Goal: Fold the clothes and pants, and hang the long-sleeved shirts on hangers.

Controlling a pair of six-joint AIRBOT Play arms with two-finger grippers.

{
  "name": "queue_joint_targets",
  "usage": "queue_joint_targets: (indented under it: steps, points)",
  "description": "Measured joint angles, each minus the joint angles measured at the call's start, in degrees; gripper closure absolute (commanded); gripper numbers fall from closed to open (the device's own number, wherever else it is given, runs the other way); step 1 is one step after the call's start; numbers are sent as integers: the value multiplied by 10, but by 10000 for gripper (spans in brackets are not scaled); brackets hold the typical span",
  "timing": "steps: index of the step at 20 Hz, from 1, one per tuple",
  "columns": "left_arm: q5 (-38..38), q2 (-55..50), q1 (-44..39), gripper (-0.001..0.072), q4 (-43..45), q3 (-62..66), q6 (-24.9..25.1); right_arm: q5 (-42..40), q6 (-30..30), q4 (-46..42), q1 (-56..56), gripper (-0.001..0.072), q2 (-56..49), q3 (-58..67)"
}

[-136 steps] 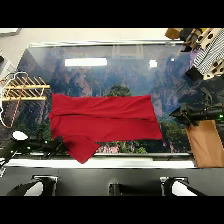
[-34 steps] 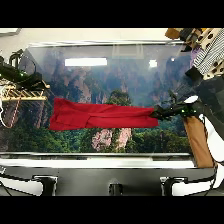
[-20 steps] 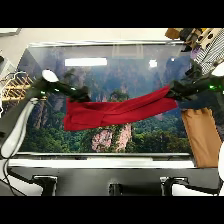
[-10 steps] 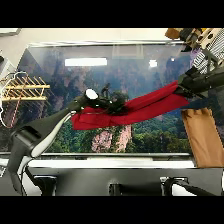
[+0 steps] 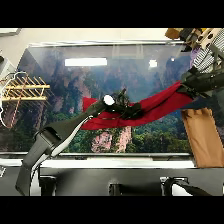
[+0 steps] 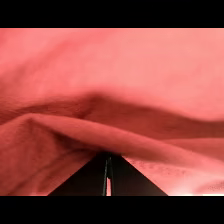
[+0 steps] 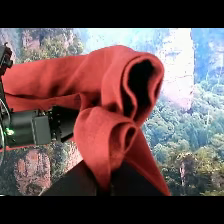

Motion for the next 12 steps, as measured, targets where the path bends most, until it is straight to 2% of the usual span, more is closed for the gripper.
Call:
queue_joint_targets:
  steps: [3,7,12]
  points:
    - [-68,23,37,697,28,9,-2,-3,-7,3,0,684,0,0]
    - [-180,115,121,696,144,12,-2,-13,-15,46,12,684,0,0]
    - [-296,267,256,694,289,14,-2,-73,5,73,124,684,-6,0]
